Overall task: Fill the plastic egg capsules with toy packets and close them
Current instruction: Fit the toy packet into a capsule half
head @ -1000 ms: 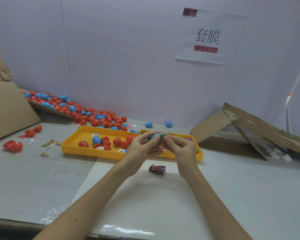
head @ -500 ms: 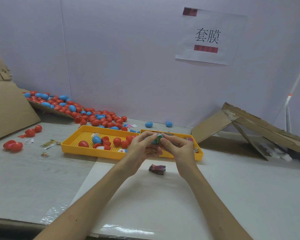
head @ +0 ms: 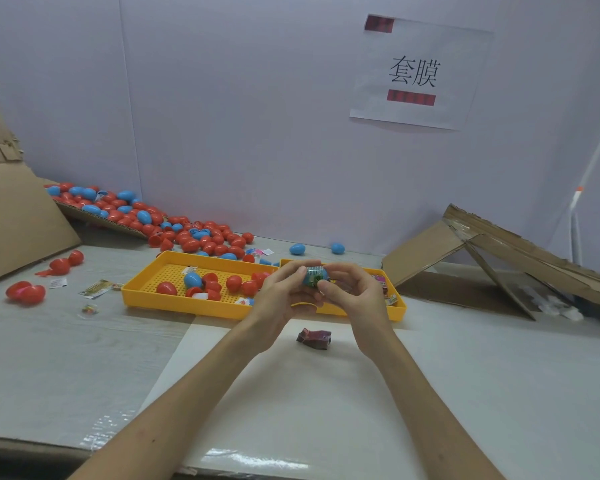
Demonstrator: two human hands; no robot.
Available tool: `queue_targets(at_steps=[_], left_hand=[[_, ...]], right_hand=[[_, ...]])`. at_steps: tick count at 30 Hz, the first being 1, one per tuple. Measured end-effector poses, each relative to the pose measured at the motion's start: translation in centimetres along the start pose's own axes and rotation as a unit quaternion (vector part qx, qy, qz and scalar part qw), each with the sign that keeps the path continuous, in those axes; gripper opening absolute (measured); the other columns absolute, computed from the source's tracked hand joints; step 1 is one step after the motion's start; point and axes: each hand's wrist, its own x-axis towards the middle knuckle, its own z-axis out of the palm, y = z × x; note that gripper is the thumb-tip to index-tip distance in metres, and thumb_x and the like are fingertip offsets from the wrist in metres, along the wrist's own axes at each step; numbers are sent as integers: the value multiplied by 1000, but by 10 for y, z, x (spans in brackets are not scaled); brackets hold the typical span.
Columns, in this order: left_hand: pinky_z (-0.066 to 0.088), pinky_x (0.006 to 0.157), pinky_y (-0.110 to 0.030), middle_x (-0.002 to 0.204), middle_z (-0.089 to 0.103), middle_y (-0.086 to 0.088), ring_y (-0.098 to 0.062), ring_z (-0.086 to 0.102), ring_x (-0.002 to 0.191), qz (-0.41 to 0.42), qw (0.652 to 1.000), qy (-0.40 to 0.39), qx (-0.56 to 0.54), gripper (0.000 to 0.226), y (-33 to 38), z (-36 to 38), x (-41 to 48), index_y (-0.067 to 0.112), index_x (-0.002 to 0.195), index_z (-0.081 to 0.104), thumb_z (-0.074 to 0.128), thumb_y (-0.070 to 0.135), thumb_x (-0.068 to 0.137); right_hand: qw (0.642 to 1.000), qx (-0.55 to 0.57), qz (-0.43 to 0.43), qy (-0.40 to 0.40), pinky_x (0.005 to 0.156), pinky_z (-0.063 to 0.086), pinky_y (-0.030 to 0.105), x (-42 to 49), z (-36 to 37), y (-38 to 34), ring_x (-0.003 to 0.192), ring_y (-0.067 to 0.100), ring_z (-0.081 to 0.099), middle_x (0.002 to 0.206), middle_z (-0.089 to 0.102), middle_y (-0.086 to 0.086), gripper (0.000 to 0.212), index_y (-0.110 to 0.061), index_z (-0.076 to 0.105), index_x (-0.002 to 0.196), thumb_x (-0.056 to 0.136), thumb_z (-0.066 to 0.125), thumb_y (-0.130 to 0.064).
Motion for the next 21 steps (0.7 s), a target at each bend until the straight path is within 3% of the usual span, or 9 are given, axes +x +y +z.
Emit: queue_targets(at_steps=[5, 9, 21], left_hand=[[57, 74, -35, 78, 70, -10, -21, 69, 75, -5, 1000, 15, 1, 18, 0, 0, 0, 12, 110, 61, 54, 27, 104], [60, 72, -34, 78, 72, -14, -24, 71, 72, 4, 1000, 22, 1, 18, 0, 0, 0, 10, 97, 57, 54, 26, 104], [59, 66, -29, 78, 73, -16, -26, 73, 71, 17, 999, 45, 9, 21, 0, 3, 0, 9, 95, 58, 59, 30, 101]], right_hand=[[1000, 14, 0, -12, 78, 60, 32, -2, 5, -5, 99, 25, 73, 106, 76, 7, 40, -15, 73, 116, 79, 77, -29], [1000, 12, -10, -2, 75, 58, 25, -3, 6, -6, 96, 19, 74, 100, 78, 3, 31, -17, 77, 104, 75, 79, -27], [999, 40, -2, 20, 74, 58, 24, -2, 6, -6, 93, 21, 75, 98, 78, 8, 28, -15, 79, 99, 71, 81, -19]])
